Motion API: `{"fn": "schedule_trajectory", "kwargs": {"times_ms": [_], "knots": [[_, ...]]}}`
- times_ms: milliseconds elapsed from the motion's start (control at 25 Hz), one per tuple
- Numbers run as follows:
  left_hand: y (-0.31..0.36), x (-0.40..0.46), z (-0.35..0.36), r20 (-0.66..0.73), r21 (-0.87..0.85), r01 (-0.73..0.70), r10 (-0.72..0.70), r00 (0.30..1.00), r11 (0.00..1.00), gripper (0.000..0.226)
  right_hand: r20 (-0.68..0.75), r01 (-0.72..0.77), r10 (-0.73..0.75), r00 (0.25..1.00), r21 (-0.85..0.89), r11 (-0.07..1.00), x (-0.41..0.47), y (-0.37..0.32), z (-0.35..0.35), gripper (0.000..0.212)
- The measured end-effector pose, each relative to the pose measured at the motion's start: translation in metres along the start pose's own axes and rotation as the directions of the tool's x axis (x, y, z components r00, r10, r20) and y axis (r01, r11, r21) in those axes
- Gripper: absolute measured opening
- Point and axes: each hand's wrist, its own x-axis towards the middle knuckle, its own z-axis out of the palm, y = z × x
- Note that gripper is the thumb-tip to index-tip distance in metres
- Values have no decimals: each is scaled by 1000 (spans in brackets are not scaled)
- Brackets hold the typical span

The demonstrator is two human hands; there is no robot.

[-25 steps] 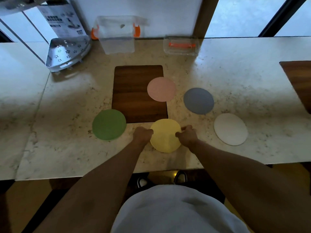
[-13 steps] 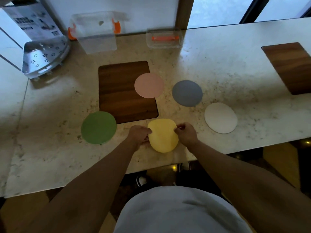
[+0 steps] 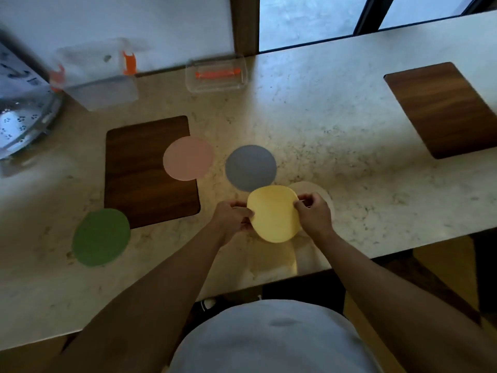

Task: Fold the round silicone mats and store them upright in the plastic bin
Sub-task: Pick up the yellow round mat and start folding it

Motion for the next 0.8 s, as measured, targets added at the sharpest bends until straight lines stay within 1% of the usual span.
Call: {"fn": "schedule_trajectory", "kwargs": {"times_ms": [120,280,400,560,640,800], "knots": [[-2,3,35,-23,24,15,-14,1000,1000,27,-20,-24,25,999,54,998,22,14,-30,8],[-12,10,58,-82,50,43,-39,996,998,20,-17,-29,30,999,36,999,37,28,-52,5],[-15,16,72,-118,192,24,-1,993,981,17,-50,-59,59,997,6,998,42,42,-57,6],[-19,25,88,-118,434,-31,91,989,900,10,-117,-80,75,990,-39,996,46,50,-59,11],[-19,29,92,-132,476,-30,105,986,879,12,-136,-76,69,988,-41,996,49,51,-61,11],[-19,33,97,-182,508,8,98,978,861,14,-146,-58,45,988,-81,995,53,52,-60,11]]}}
